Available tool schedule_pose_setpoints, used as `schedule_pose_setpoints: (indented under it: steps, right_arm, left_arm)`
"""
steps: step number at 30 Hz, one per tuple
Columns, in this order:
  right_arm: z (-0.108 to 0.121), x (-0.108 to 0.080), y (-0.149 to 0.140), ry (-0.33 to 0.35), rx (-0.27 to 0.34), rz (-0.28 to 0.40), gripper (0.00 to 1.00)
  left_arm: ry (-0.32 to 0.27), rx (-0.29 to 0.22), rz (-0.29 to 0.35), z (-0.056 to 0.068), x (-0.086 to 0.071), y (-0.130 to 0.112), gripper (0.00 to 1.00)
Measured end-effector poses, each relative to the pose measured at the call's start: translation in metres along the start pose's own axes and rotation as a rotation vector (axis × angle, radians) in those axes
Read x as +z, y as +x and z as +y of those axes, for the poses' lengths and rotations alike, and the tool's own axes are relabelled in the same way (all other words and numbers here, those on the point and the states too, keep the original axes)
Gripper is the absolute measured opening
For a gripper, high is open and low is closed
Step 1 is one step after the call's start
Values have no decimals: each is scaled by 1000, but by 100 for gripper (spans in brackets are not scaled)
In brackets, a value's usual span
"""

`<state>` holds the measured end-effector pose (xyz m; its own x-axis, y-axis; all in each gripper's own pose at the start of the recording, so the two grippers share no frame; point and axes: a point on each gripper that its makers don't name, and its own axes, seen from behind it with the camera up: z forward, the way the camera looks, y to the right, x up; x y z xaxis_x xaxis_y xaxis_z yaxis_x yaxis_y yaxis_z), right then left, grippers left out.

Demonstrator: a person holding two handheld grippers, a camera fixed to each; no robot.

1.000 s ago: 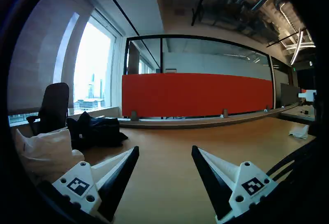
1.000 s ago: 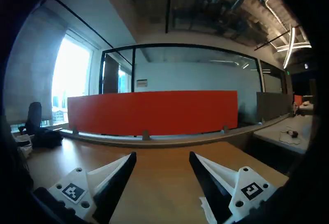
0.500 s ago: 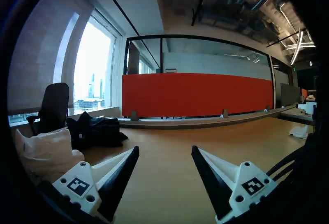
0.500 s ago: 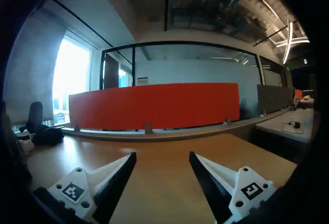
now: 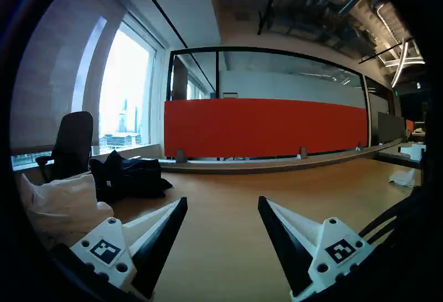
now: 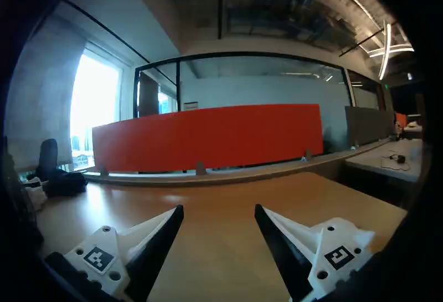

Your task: Fold towel

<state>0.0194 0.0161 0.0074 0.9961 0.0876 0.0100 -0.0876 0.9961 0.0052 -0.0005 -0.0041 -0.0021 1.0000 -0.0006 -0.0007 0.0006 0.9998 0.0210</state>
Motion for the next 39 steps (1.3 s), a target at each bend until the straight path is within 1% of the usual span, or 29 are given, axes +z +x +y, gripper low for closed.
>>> schedule_pose_setpoints:
  steps: [14,20,26,29,39]
  right_arm:
    - [-4,2,-17,-2,-7,-7,99]
    - [-8,1,-21,3,-36,-2,99]
    - [-14,-1,-22,9,-78,5,99]
    - [-17,-3,-20,4,-89,9,99]
    - [-18,-6,-19,7,-89,10,99]
  left_arm:
    - [0,0,0,0,0,0,94]
    - [0,0,0,0,0,0,94]
    - [0,0,0,0,0,-1,94]
    - [0,0,0,0,0,0,94]
    - [0,0,0,0,0,0,94]
